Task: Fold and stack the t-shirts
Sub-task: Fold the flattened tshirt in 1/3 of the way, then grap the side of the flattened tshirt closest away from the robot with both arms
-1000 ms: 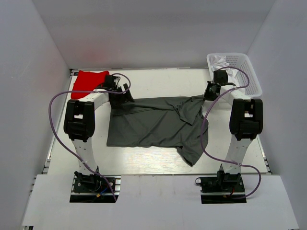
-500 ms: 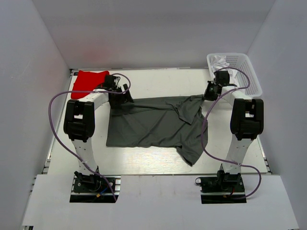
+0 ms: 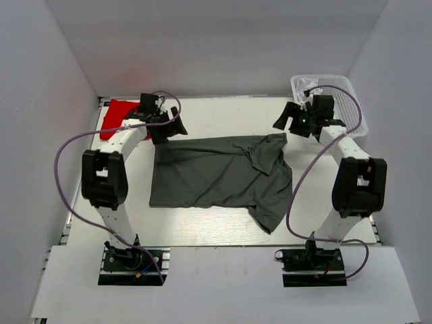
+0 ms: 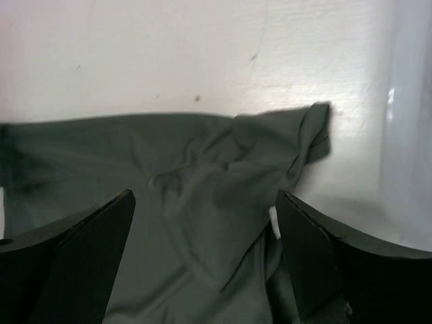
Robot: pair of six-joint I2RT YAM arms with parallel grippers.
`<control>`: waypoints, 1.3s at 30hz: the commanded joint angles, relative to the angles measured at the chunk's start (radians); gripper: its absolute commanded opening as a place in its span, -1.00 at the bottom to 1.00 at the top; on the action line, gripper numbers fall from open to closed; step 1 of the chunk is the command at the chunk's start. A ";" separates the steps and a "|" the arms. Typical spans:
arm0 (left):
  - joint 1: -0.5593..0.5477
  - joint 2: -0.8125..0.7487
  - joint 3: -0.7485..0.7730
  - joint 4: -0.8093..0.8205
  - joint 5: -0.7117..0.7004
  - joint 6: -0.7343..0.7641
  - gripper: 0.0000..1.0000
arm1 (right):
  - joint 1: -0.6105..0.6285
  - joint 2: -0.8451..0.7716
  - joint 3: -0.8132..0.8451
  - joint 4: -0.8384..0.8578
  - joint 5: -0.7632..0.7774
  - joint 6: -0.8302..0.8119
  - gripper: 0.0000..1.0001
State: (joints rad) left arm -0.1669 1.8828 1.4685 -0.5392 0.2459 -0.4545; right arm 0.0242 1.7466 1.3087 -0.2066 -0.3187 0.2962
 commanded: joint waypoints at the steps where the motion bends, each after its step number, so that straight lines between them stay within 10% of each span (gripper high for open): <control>1: -0.005 -0.213 -0.013 -0.071 -0.025 -0.029 1.00 | 0.026 -0.110 -0.081 0.021 -0.097 -0.008 0.81; 16: 0.024 -0.820 -0.759 -0.216 -0.183 -0.317 1.00 | 0.402 -0.788 -0.664 -0.342 0.053 0.090 0.81; 31: 0.033 -0.760 -0.912 -0.065 -0.185 -0.355 0.18 | 0.629 -0.796 -0.853 -0.493 0.144 0.395 0.81; 39: 0.033 -0.732 -0.941 -0.053 -0.197 -0.355 -0.08 | 0.628 -0.720 -0.836 -0.422 0.194 0.448 0.46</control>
State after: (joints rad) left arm -0.1394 1.1500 0.5411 -0.6106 0.0631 -0.8074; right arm 0.6483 0.9970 0.4522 -0.6559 -0.1810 0.7067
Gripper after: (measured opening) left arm 0.464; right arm 0.753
